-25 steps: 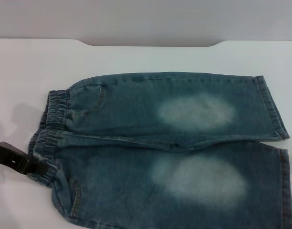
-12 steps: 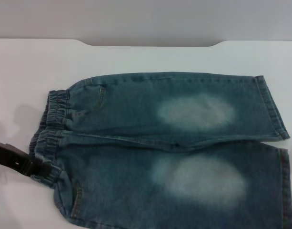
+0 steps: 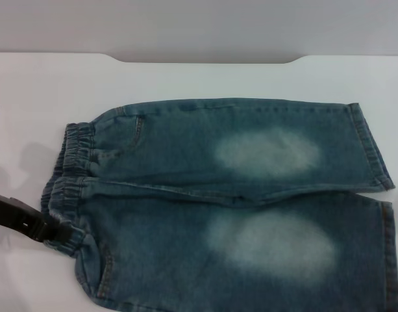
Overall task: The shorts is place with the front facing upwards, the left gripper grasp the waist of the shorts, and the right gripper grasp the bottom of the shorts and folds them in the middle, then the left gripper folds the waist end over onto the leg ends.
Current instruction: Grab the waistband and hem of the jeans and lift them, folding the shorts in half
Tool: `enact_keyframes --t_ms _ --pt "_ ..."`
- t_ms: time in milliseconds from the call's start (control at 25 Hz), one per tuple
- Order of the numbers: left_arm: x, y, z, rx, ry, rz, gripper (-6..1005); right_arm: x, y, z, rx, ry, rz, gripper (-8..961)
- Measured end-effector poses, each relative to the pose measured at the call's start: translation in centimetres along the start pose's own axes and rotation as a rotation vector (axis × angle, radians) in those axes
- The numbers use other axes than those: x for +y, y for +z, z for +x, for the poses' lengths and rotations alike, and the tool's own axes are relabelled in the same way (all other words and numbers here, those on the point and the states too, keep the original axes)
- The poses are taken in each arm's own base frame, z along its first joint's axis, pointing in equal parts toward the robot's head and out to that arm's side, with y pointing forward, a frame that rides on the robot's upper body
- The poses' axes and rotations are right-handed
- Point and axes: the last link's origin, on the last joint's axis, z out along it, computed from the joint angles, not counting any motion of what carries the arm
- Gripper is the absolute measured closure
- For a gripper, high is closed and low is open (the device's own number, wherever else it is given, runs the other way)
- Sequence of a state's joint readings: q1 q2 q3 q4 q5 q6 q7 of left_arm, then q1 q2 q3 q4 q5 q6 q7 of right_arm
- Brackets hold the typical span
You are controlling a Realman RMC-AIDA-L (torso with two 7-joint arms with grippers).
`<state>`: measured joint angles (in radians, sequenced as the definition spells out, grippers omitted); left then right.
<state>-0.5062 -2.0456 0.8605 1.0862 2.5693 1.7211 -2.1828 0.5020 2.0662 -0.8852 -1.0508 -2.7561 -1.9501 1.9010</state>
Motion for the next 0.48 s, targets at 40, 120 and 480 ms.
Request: enact_keyframes --t_ms 40,120,480 --pt "0.01 0.02 -0.01 0.000 0.000 -0.001 950 -0.01 -0.03 -0.06 0.000 -0.002 0.001 486" --pt "0.02 0.05 -0.01 -0.001 0.000 -0.002 951 -0.01 -0.10 -0.20 -0.001 -0.005 0.002 486" --pt "0.08 0.09 0.09 0.000 -0.002 -0.003 951 0.32 -0.27 -0.75 0.011 -0.027 -0.010 486"
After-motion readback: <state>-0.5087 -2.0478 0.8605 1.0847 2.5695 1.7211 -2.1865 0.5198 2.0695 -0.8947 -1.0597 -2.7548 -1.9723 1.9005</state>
